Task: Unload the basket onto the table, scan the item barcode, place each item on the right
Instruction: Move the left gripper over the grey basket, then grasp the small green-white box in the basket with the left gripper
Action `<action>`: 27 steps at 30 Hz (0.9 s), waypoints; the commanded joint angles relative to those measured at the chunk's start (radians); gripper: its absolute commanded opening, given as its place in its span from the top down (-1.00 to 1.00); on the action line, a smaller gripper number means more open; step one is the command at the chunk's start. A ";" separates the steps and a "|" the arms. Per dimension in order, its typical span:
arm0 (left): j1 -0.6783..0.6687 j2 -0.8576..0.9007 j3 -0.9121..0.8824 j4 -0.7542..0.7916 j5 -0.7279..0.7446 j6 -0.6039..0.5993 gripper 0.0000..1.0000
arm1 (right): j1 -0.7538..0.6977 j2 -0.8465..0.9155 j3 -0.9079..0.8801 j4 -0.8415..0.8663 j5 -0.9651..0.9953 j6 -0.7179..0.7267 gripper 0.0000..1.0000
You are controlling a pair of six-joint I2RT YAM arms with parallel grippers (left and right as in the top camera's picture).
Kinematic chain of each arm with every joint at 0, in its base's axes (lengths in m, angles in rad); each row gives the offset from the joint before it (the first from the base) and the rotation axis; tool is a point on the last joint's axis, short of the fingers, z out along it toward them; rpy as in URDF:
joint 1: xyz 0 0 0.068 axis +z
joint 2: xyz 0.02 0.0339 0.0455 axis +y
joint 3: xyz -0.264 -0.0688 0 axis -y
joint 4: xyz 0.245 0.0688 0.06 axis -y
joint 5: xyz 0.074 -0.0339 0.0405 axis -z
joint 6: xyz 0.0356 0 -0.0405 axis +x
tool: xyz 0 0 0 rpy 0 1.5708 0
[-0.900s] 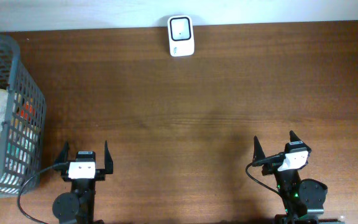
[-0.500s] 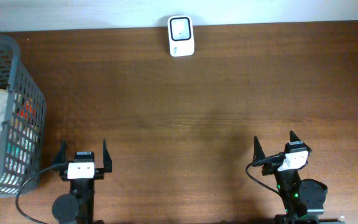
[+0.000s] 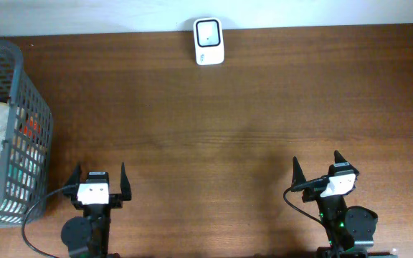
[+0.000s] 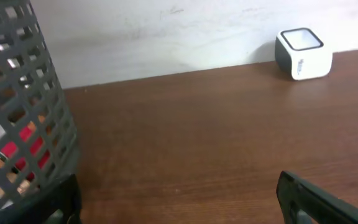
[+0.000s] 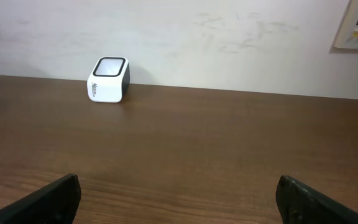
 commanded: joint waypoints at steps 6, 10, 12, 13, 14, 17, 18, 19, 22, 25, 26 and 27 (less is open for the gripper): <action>0.005 0.184 0.276 0.002 -0.014 -0.114 -0.99 | -0.005 -0.004 -0.006 -0.004 -0.013 0.010 -0.97; 0.005 0.496 0.658 -0.084 0.092 -0.114 -0.99 | -0.005 -0.004 -0.006 -0.004 -0.013 0.010 -0.97; 0.004 0.686 0.955 -0.270 0.099 -0.113 -0.98 | -0.005 -0.004 -0.006 -0.004 -0.013 0.010 -0.97; 0.004 0.734 1.042 -0.330 0.098 -0.113 -0.98 | -0.005 -0.004 -0.006 -0.004 -0.013 0.010 -0.97; 0.004 0.814 1.180 -0.428 0.094 -0.111 -0.98 | -0.005 -0.004 -0.006 -0.004 -0.013 0.010 -0.97; 0.005 1.050 1.585 -0.713 0.086 -0.106 -0.98 | -0.005 -0.004 -0.006 -0.004 -0.013 0.010 -0.97; 0.005 1.132 1.731 -0.788 0.150 -0.106 -0.98 | -0.005 -0.004 -0.006 -0.004 -0.013 0.010 -0.97; 0.005 1.167 1.796 -0.806 0.192 -0.106 -0.98 | -0.005 -0.004 -0.006 -0.004 -0.013 0.010 -0.97; 0.005 1.173 1.835 -0.832 0.300 -0.106 -0.98 | -0.005 -0.004 -0.006 -0.004 -0.013 0.010 -0.97; 0.014 1.170 1.835 -0.834 0.226 -0.106 -0.98 | -0.005 -0.004 -0.006 -0.004 -0.013 0.010 -0.97; 0.034 1.175 1.835 -0.836 0.137 -0.122 -0.98 | -0.005 -0.004 -0.006 -0.004 -0.013 0.010 -0.97; 0.066 1.180 1.835 -0.843 0.052 -0.145 -0.98 | -0.005 -0.004 -0.006 -0.004 -0.013 0.010 -0.97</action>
